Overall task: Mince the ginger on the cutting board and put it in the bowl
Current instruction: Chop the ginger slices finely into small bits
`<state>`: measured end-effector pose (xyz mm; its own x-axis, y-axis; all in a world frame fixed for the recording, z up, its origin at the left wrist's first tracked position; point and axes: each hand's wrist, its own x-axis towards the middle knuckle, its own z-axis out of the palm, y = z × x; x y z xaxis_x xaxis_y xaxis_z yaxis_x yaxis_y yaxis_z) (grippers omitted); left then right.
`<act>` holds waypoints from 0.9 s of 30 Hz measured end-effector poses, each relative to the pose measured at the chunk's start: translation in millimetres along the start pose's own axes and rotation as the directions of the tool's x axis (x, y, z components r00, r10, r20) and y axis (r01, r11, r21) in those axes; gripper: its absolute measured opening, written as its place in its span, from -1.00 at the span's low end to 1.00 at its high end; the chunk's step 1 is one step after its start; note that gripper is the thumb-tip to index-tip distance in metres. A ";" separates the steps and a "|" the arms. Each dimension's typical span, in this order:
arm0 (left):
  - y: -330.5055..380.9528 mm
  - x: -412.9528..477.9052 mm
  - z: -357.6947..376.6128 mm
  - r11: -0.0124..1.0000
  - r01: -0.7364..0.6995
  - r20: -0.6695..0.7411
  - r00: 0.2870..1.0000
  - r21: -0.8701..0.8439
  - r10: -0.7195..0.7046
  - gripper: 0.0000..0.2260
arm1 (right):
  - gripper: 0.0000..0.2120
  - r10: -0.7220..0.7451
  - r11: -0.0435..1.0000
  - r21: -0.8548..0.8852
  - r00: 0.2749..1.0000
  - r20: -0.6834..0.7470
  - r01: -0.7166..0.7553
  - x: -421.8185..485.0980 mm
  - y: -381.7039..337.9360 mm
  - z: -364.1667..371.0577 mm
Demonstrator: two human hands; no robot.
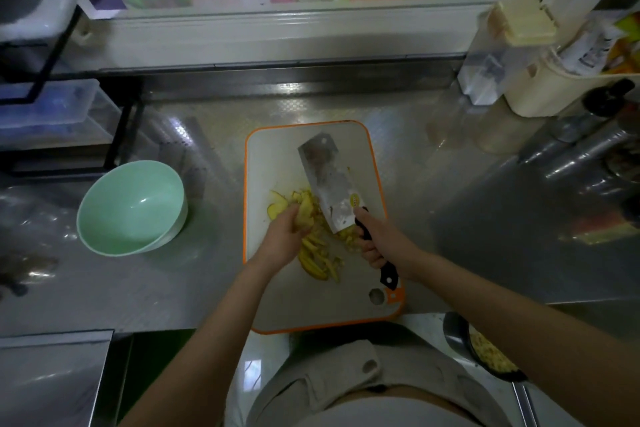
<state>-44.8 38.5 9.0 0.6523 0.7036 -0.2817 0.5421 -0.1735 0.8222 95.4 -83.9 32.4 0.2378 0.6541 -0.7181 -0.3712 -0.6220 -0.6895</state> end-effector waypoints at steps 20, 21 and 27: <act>-37.0 -14.1 8.3 0.272 -0.534 0.443 0.833 0.801 0.332 -0.55 | -0.58 -0.027 1.000 -0.009 0.998 -0.062 0.027 -2.0 20.6 -11.0; -39.2 -15.5 11.0 0.272 -0.501 0.405 0.848 0.821 0.340 -0.53 | -0.59 -0.029 1.000 -0.007 0.998 -0.062 0.028 -2.7 21.1 -10.3; -41.7 -27.2 26.4 0.394 -0.236 0.134 0.954 0.888 0.269 -0.59 | -0.59 -0.034 0.999 -0.015 0.998 -0.059 0.033 -1.6 25.9 -8.2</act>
<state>-71.1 8.4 -30.6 0.8389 0.5323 -0.1133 0.5304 -0.8463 -0.0490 92.8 -104.7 14.9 0.3028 0.6483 -0.6986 -0.3497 -0.6063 -0.7142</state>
